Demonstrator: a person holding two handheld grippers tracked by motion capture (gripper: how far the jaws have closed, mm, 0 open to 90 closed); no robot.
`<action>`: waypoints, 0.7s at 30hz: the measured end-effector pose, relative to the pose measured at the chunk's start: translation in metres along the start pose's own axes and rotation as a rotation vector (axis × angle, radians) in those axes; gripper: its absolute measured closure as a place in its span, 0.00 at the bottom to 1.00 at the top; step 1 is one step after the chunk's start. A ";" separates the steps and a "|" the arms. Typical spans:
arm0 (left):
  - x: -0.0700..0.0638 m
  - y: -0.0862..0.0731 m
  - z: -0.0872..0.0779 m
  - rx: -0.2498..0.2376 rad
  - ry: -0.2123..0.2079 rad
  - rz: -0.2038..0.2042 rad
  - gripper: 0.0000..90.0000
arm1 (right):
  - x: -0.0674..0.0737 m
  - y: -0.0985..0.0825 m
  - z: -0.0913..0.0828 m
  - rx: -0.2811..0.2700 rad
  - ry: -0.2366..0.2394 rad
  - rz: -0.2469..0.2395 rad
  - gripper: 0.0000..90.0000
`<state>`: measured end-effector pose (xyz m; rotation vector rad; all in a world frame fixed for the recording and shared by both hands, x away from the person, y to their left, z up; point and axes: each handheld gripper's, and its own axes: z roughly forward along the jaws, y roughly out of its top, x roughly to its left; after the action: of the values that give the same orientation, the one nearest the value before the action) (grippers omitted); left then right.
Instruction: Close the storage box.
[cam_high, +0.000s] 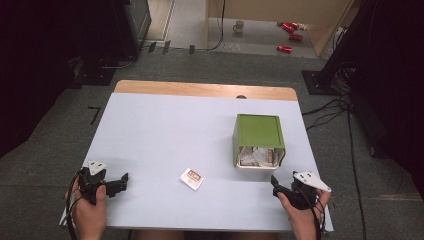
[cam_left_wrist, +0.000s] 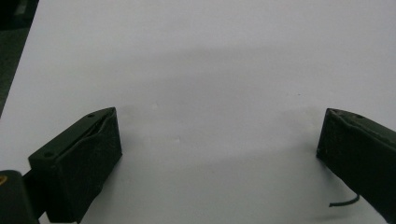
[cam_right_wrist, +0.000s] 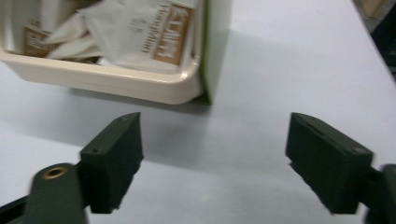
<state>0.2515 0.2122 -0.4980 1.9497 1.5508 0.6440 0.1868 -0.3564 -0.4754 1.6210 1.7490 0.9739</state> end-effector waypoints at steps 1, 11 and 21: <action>0.000 0.000 0.000 0.000 0.000 0.000 0.00 | 0.000 0.000 0.000 0.000 0.000 0.000 0.18; 0.000 0.000 0.000 -0.001 0.000 0.000 0.00 | -0.030 -0.009 0.002 0.043 -0.040 0.007 0.15; 0.000 0.000 0.000 0.000 0.000 0.000 0.00 | -0.050 -0.020 0.007 0.087 -0.075 0.024 0.16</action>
<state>0.2515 0.2122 -0.4980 1.9499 1.5505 0.6441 0.1864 -0.4053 -0.4988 1.7142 1.7470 0.8474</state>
